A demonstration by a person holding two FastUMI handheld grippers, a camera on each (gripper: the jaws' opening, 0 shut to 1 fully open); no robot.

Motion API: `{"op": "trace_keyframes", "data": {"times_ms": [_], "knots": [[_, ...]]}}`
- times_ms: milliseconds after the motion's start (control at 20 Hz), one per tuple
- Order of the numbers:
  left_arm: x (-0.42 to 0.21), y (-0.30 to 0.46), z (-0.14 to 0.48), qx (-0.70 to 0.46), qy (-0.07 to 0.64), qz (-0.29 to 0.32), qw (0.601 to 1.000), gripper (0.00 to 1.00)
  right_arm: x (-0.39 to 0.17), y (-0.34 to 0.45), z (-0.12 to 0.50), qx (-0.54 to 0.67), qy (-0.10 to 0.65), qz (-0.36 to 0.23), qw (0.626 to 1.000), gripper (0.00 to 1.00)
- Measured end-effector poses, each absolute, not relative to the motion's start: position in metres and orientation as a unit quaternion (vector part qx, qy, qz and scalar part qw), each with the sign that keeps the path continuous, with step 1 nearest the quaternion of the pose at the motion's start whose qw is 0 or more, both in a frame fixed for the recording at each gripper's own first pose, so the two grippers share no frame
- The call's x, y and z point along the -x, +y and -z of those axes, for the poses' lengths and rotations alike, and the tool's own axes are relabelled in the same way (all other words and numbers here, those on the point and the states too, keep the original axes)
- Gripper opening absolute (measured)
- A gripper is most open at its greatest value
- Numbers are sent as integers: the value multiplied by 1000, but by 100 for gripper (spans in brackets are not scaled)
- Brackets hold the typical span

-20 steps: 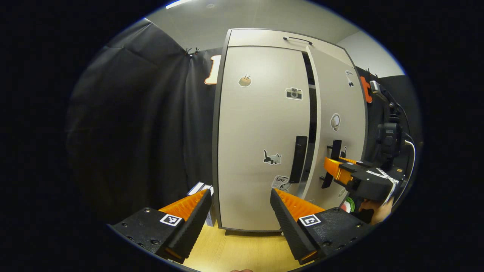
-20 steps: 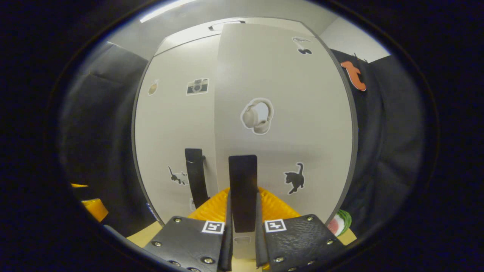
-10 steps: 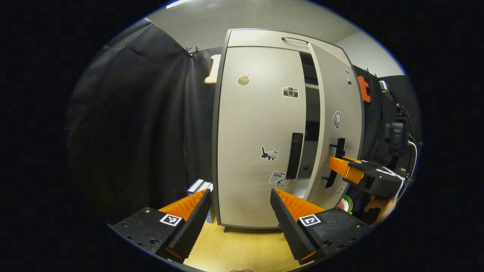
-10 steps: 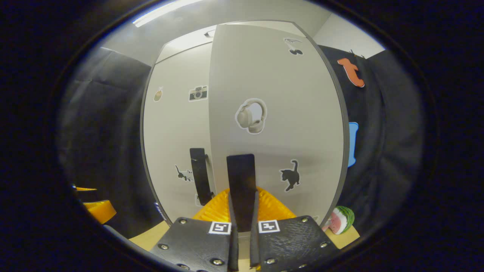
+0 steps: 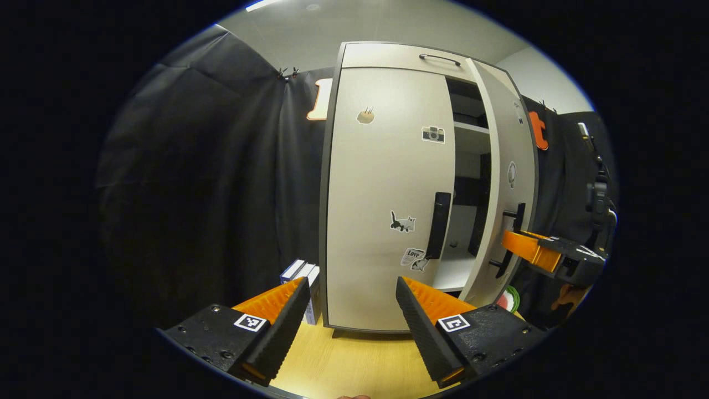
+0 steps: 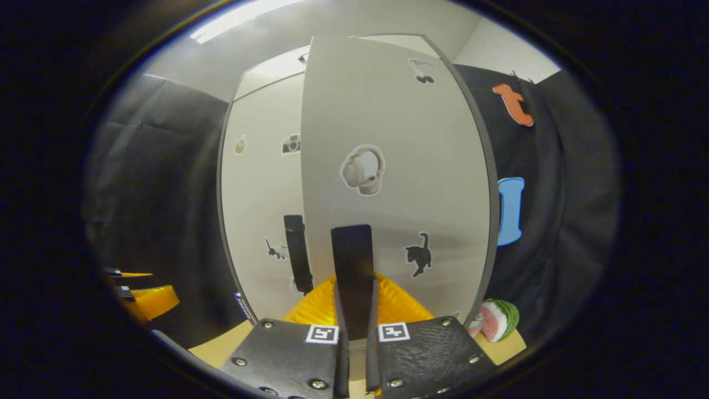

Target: Open the right door of the double-door shoe cabinet with the right hand, and open the left door with the left hand.

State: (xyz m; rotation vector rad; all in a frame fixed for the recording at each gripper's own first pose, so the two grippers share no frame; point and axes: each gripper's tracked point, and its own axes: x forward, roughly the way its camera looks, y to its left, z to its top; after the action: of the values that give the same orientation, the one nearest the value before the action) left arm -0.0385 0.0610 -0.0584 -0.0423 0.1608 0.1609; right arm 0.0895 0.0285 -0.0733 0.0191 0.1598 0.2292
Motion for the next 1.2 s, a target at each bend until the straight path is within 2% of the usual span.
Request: {"op": "trace_keyframes", "data": {"times_ms": [550, 800, 1200], "knots": [[28, 35, 65, 18, 85, -45, 995, 97, -73, 9, 68, -11, 70, -94, 993, 12], [26, 30, 65, 16, 83, -39, 996, 97, -71, 0, 66, -2, 65, -70, 995, 12], [23, -7, 71, 14, 91, 6, 996, 97, -44, -38, 59, 7, 49, -29, 998, 10]]}}
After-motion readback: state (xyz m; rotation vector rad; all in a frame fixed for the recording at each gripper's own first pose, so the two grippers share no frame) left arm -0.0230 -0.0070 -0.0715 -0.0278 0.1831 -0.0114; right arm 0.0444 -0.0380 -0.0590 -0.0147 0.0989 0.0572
